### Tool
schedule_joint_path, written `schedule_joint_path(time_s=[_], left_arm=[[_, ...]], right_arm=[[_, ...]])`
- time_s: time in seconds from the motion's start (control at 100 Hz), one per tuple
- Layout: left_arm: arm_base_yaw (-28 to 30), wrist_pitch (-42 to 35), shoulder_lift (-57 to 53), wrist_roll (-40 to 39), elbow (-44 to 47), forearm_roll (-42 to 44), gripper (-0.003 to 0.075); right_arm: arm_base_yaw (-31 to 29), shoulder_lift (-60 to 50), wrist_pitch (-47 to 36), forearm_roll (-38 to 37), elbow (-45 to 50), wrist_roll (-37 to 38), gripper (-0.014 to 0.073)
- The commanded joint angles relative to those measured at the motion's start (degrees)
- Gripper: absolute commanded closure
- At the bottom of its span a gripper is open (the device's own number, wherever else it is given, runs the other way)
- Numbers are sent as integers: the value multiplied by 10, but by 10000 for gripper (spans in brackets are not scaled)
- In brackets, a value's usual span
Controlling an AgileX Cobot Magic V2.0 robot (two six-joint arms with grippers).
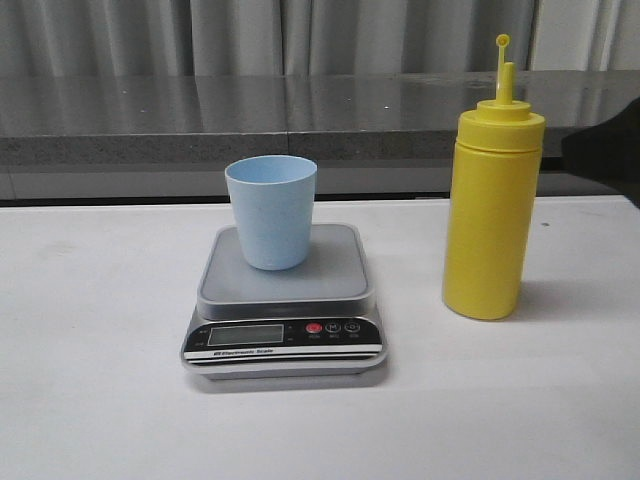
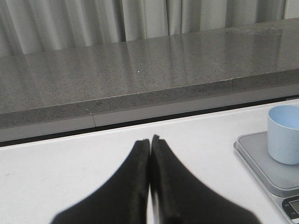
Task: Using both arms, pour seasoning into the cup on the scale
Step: 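Move the right gripper to the yellow squeeze bottle and grasp it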
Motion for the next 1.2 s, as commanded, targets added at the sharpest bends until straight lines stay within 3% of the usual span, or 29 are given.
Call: schedule_joint_path(time_s=[0.0, 0.54, 1.19], left_arm=[[1, -49, 7, -3, -14, 1, 738], [1, -49, 7, -3, -14, 1, 738], [1, -49, 7, -3, -14, 1, 738]], right_arm=[[1, 27, -85, 1, -11, 0, -52], [1, 239, -308, -24, -15, 31, -52], [1, 337, -311, -62, -107, 45, -52]])
